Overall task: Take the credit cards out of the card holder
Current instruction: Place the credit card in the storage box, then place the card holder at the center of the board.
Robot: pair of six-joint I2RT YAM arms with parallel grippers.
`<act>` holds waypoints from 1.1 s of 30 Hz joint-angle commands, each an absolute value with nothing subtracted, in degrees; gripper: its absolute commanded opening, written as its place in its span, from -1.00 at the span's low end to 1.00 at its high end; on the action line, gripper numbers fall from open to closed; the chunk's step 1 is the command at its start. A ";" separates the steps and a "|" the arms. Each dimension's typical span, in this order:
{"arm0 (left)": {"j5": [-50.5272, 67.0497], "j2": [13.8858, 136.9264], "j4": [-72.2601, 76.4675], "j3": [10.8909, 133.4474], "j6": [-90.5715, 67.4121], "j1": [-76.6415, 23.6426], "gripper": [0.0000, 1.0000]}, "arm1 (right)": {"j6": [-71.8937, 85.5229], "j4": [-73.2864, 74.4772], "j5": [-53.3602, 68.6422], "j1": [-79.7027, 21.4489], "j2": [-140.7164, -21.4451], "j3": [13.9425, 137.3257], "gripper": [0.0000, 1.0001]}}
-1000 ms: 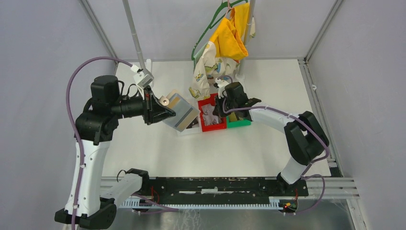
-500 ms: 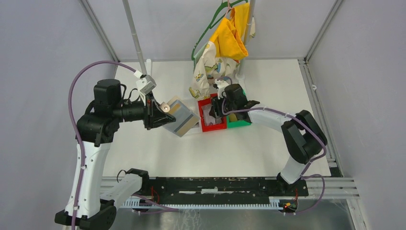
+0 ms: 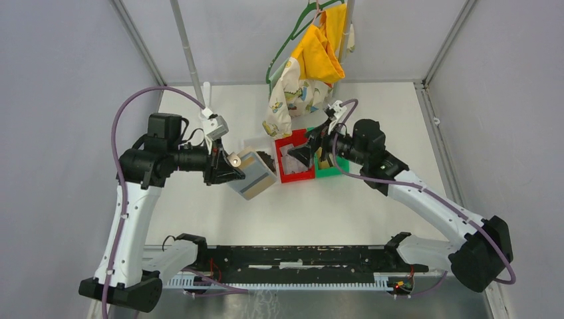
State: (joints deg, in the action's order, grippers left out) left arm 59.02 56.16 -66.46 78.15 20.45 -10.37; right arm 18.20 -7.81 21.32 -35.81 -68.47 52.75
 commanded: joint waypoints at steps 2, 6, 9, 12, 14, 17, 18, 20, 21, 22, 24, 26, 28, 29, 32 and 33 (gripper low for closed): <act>61.90 59.63 -75.12 78.52 36.87 -10.37 -0.86 | 23.46 -16.97 36.28 -38.71 -64.52 50.29 0.96; 61.20 60.89 -76.02 75.48 41.45 -10.44 -0.84 | 26.31 -21.35 40.25 -43.32 -64.90 49.16 0.96; 61.91 63.01 -77.08 74.48 43.22 -10.93 -0.84 | 27.77 -27.16 39.52 -46.65 -65.36 45.39 0.96; 64.36 66.22 -82.50 76.39 47.80 -11.64 -0.84 | 27.98 -30.18 39.21 -48.76 -67.47 44.04 0.96; 64.77 67.34 -83.90 77.22 49.04 -12.06 -0.84 | 28.77 -33.44 39.95 -49.81 -68.96 43.82 0.96; 64.37 67.10 -83.94 76.19 49.95 -12.43 -0.83 | 29.61 -37.61 40.28 -51.58 -71.24 44.50 0.96; 64.23 66.96 -83.94 75.64 50.38 -12.62 -0.83 | 29.41 -37.66 40.19 -52.12 -72.39 45.38 0.96; 64.08 66.72 -83.94 74.77 51.12 -12.89 -0.83 | 29.41 -37.88 40.34 -52.80 -74.60 46.76 0.96; 64.07 66.71 -83.95 74.59 51.15 -12.98 -0.82 | 29.48 -37.86 40.34 -53.00 -75.50 47.16 0.96; 64.12 66.64 -83.94 74.46 51.29 -13.09 -0.82 | 29.68 -38.27 40.20 -53.29 -76.48 47.37 0.96; 64.24 66.56 -83.94 74.25 51.39 -13.34 -0.81 | 30.28 -40.13 39.97 -53.82 -77.70 47.17 0.88; 64.29 66.45 -83.94 73.77 51.66 -13.72 -0.80 | 30.33 -40.64 38.74 -54.21 -78.47 47.11 0.65; 64.06 66.45 -83.94 73.09 52.08 -14.17 -0.73 | 30.74 -41.69 38.85 -54.32 -79.04 47.28 0.19; 63.82 66.52 -83.94 72.78 52.30 -14.30 -0.65 | 30.81 -41.66 38.70 -54.32 -79.12 47.29 -0.04; 61.70 66.62 -83.87 71.65 53.77 -14.41 -0.28 | 29.04 -39.89 37.40 -54.34 -77.92 46.01 -0.82; 60.47 66.70 -83.16 71.18 53.91 -14.44 0.00 | 27.98 -38.85 36.50 -54.32 -77.14 45.04 -0.99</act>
State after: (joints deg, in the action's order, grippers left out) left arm 60.29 67.66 -83.79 72.12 49.50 -14.02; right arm 29.85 -36.53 38.54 -54.02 -79.37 44.82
